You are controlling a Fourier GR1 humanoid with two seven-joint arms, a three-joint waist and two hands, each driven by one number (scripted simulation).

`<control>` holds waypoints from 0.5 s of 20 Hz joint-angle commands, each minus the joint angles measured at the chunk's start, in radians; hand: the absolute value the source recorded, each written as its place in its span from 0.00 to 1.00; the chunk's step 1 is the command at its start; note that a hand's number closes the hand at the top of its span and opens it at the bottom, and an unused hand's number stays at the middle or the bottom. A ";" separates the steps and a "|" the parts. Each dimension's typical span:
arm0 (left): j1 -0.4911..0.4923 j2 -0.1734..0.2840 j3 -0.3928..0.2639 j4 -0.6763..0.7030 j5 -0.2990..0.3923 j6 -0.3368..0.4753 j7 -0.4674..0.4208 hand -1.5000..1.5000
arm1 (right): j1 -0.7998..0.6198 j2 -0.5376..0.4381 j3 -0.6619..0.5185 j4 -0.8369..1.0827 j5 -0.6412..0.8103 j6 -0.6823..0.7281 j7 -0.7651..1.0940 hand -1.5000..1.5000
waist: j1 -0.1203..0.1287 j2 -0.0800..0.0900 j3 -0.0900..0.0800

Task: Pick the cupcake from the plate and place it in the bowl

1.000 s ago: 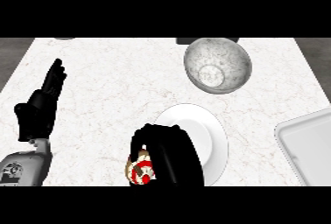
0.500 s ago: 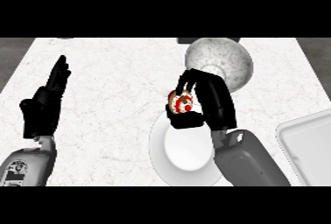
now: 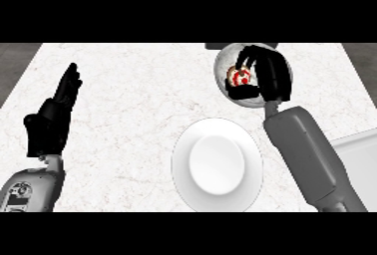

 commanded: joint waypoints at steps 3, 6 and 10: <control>0.024 -0.018 -0.019 0.000 -0.021 0.006 -0.040 0.50 | -0.157 -0.064 -0.110 0.364 0.040 -0.108 -0.164 1.00 | 0.018 0.006 0.001; 0.004 -0.025 -0.032 -0.034 -0.018 0.001 0.019 0.50 | -0.197 -0.082 -0.155 0.517 0.040 -0.180 -0.246 1.00 | 0.038 0.014 0.002; -0.021 -0.042 -0.046 0.000 -0.031 0.008 -0.011 0.50 | -0.234 -0.081 -0.250 0.639 -0.063 -0.136 -0.308 1.00 | 0.048 0.026 0.003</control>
